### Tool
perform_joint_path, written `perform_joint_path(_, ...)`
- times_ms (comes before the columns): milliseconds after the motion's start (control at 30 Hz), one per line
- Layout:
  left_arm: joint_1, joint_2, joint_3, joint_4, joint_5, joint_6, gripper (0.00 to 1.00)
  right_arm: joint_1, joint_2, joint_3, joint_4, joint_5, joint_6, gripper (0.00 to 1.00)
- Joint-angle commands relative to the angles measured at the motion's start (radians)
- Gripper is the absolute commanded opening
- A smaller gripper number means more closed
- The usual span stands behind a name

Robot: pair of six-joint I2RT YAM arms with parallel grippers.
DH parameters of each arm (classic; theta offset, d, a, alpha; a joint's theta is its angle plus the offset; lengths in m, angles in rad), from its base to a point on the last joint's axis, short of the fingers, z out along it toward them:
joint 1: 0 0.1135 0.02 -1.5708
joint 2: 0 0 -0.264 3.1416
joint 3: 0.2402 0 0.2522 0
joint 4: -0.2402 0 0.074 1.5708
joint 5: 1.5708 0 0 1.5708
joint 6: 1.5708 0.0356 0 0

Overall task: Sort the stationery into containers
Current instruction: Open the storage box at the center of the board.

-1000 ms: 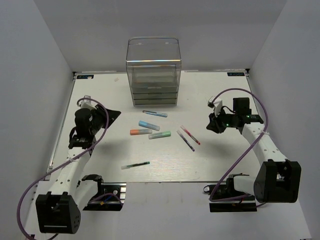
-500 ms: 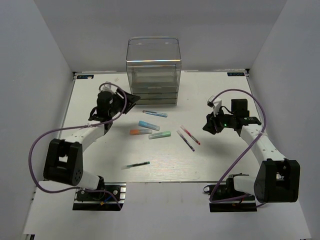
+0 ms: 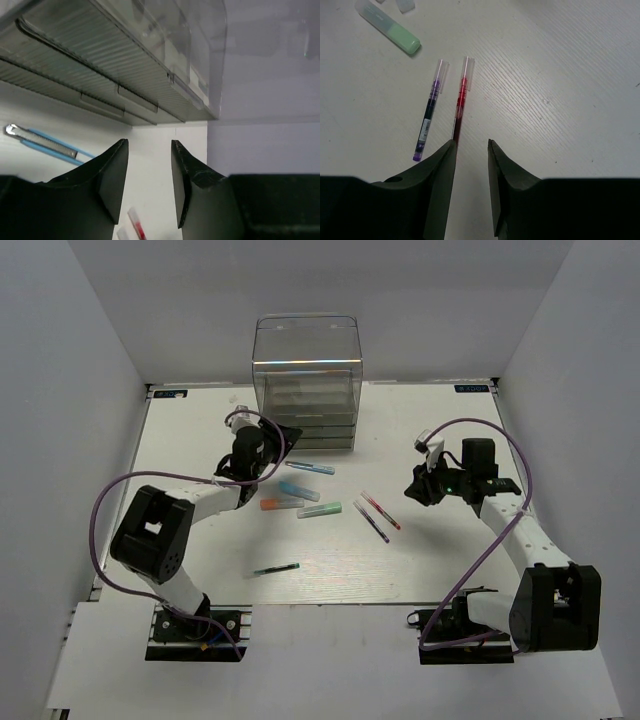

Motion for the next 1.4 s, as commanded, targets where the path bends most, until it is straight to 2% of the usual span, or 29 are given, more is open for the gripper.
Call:
perform_joint_path(0, -0.024, 0.019, 0.033, 0.125, -0.148, -0.008, 0.49, 0.006, -0.026, -0.011, 0.036, -0.004, -0.003, 0.38)
perform_joint_path(67, -0.024, 0.054, 0.033, 0.19, -0.166, 0.001, 0.47, 0.003, -0.026, -0.019, 0.037, -0.006, -0.006, 0.36)
perform_joint_path(333, -0.033, 0.163, 0.111, 0.303, -0.157, -0.008, 0.47, 0.005, -0.031, -0.034, 0.045, -0.006, -0.017, 0.36)
perform_joint_path(833, -0.042, 0.269, 0.179, 0.336, -0.199, -0.083, 0.46, 0.003, -0.026, -0.05, 0.048, 0.006, -0.04, 0.35)
perform_joint_path(967, -0.042, 0.287, 0.179, 0.386, -0.208, -0.095, 0.37, 0.003, -0.026, -0.051, 0.05, 0.005, -0.041, 0.35)
perform_joint_path(1100, -0.042, 0.287, 0.17, 0.44, -0.219, -0.095, 0.35, 0.003, -0.028, -0.054, 0.048, 0.005, -0.047, 0.35)
perform_joint_path(1367, -0.042, 0.247, 0.116, 0.5, -0.228, -0.095, 0.17, 0.003, -0.029, -0.064, 0.054, -0.003, -0.049, 0.35)
